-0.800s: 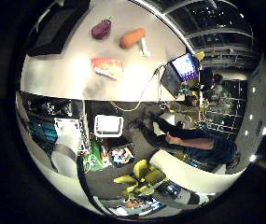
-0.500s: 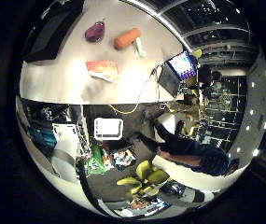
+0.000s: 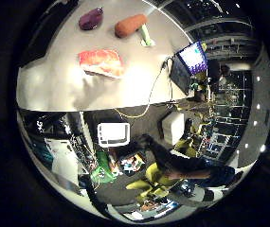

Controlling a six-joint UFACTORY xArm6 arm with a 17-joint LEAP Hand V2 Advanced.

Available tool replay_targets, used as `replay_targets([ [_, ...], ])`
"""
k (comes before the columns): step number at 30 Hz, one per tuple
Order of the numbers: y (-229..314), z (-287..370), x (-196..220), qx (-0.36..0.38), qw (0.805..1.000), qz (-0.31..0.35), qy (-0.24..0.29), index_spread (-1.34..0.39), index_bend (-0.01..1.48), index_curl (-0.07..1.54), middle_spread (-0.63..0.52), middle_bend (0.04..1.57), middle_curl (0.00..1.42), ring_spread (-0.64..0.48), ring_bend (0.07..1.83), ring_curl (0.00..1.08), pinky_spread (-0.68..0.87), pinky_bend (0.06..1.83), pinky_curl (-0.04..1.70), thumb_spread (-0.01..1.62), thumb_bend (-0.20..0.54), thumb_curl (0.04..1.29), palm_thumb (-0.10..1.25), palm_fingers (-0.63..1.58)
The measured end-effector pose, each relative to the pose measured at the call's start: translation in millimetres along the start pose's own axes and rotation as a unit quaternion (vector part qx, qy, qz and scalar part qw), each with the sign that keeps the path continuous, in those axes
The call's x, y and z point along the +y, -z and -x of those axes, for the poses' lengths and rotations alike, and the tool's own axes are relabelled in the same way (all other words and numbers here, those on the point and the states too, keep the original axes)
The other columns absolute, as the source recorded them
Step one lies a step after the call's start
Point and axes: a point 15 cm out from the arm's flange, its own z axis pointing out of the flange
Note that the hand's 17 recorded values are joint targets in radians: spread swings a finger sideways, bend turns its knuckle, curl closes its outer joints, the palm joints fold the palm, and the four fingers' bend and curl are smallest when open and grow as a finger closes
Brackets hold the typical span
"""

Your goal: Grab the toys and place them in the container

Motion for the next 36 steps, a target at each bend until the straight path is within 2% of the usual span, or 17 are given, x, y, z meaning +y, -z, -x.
replay_targets([
  [9, -33, -23, -9, -0.007, 0.999, 0.024, -0.020, -0.35, 0.15, 0.26, 0.05, 0.26, 0.32, 0.19, 0.27, 0.23, 0.44, 0.42, 0.29, 1.00, -0.027, 0.29, 0.52, 0.18],
  [36, -150, -74, -45, -0.034, 0.993, 0.103, -0.035, -0.35, 0.16, 0.27, 0.03, 0.28, 0.33, 0.18, 0.25, 0.25, 0.42, 0.38, 0.28, 1.01, -0.024, 0.29, 0.55, 0.20],
])
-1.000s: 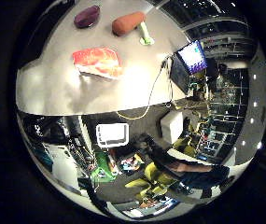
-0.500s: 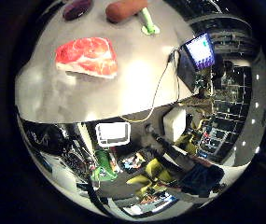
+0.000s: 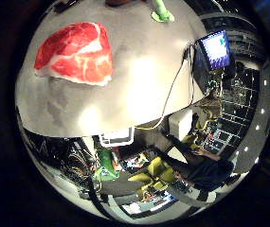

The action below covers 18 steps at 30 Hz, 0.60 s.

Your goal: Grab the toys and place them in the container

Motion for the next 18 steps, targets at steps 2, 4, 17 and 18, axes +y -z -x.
replay_targets([
  [2, -8, -4, -1, -0.001, 1.000, 0.005, -0.001, -0.35, 0.16, 0.27, 0.02, 0.27, 0.33, 0.17, 0.25, 0.25, 0.41, 0.38, 0.28, 1.01, -0.024, 0.30, 0.56, 0.20],
  [4, -16, -8, 0, -0.003, 1.000, 0.014, -0.003, -0.36, 0.15, 0.27, 0.02, 0.28, 0.33, 0.17, 0.25, 0.25, 0.41, 0.38, 0.28, 1.01, -0.025, 0.30, 0.56, 0.20],
  [17, -46, -27, -4, 0.001, 1.000, 0.017, -0.004, -0.42, 0.18, 0.28, -0.18, 0.41, 0.37, -0.17, 0.60, 0.31, 0.12, 0.35, 0.24, 1.02, -0.019, 0.31, 0.61, 0.77],
  [18, -45, -30, -3, 0.002, 1.000, 0.015, -0.008, -0.43, 0.17, 0.28, -0.19, 0.42, 0.37, -0.18, 0.63, 0.32, 0.10, 0.35, 0.24, 1.02, -0.020, 0.31, 0.61, 0.81],
])
